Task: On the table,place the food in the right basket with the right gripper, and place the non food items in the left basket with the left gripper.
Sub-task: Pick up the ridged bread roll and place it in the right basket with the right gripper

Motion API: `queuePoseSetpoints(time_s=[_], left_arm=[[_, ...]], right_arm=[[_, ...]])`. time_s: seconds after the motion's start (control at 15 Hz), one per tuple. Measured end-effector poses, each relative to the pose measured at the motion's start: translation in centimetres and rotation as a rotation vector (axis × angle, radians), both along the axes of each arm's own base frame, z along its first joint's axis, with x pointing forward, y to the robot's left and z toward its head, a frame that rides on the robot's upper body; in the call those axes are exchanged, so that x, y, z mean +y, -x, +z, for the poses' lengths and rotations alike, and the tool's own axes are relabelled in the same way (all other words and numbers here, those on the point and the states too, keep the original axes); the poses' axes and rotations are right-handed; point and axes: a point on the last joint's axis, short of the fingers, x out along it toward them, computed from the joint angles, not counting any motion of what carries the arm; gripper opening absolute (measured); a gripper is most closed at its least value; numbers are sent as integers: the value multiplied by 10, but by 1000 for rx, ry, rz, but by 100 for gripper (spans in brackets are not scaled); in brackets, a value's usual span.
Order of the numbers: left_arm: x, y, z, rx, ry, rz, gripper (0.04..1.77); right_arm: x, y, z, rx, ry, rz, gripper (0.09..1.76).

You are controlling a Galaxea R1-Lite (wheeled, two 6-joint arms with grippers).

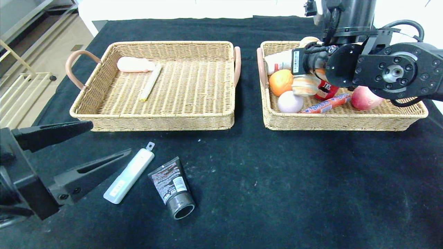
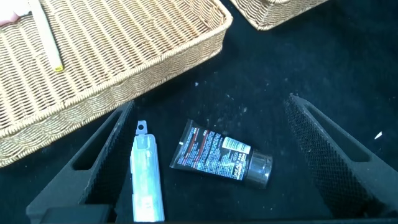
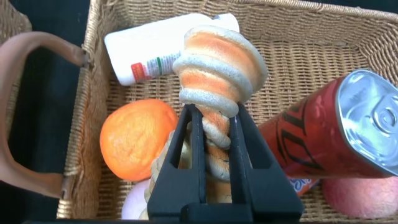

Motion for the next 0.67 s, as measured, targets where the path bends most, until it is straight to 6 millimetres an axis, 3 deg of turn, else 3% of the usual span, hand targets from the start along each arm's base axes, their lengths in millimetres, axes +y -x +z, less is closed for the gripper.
queuePoseSetpoints(time_s=[0.27, 0.67], left_arm=[[0, -1, -1, 3, -1, 0, 172], [0, -1, -1, 4, -1, -1, 172]], right_arm=[[2, -1, -3, 4, -1, 5, 90], [7, 1, -5, 9, 0, 18, 133]])
